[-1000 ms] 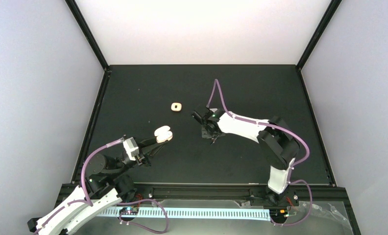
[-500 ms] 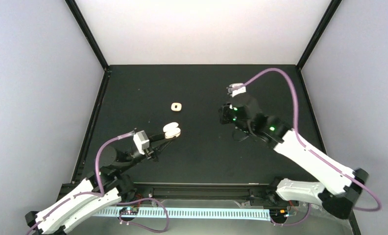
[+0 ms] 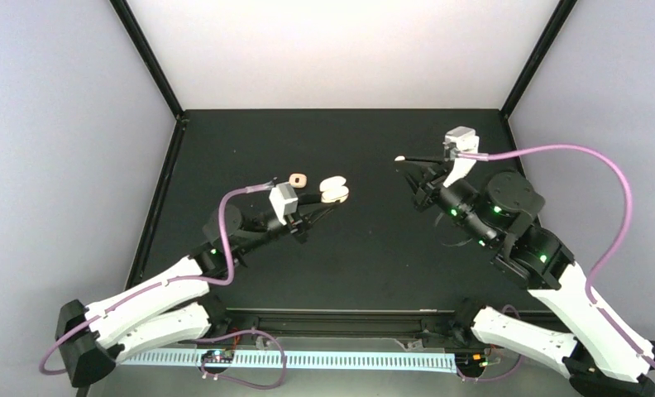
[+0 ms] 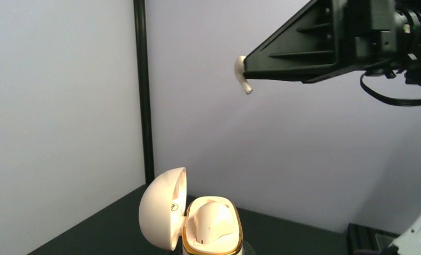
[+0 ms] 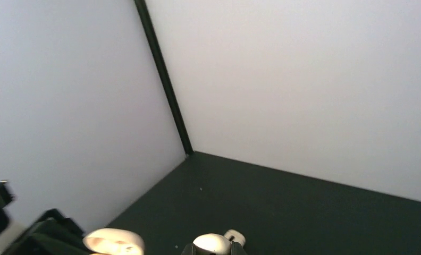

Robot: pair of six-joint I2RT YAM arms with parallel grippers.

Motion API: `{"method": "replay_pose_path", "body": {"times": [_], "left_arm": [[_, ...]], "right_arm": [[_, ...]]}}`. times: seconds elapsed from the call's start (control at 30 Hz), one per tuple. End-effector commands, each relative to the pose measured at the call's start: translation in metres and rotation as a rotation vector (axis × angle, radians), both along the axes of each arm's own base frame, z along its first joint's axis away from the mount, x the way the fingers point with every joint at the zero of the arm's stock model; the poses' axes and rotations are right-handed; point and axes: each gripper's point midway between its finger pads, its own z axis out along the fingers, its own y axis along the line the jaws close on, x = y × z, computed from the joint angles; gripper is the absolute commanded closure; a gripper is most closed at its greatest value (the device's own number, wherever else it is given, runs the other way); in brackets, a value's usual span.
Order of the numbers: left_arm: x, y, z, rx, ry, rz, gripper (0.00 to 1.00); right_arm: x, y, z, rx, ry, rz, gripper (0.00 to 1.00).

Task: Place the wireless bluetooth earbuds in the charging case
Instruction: Place the earbud in the charging case.

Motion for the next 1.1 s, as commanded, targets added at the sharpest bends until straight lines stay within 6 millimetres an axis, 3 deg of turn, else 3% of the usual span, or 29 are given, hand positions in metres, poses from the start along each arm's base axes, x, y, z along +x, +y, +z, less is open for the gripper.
{"method": "replay_pose_path", "body": {"times": [0.0,0.17,0.33,0.57,0.8,1.07], "left_arm": [[-0.011,-0.011,0.058,-0.153,-0.099,-0.101,0.98],[-0.014,-0.022,0.079,-0.208,-0.136,-0.162,0.99],[-0.014,-0.028,0.085,-0.215,-0.147,-0.185,0.99],[-0.011,-0.032,0.083,-0.201,-0.172,-0.175,0.99],[-0.013,-0.027,0.083,-0.194,-0.189,-0.153,0.98],[-0.018,-0.015,0.082,-0.187,-0.204,-0.127,0.98]], "right_arm": [[-0.024,0.002,0.039,0.069,-0.128,0.107,0.90],[-0.041,0.008,0.061,0.141,-0.180,0.203,0.90],[-0.047,0.015,0.071,0.157,-0.215,0.249,0.89],[-0.048,0.029,0.081,0.109,-0.309,0.225,0.89],[-0.069,0.054,0.106,0.061,-0.440,0.225,0.90],[-0.071,0.069,0.086,0.029,-0.430,0.249,0.90]]}}
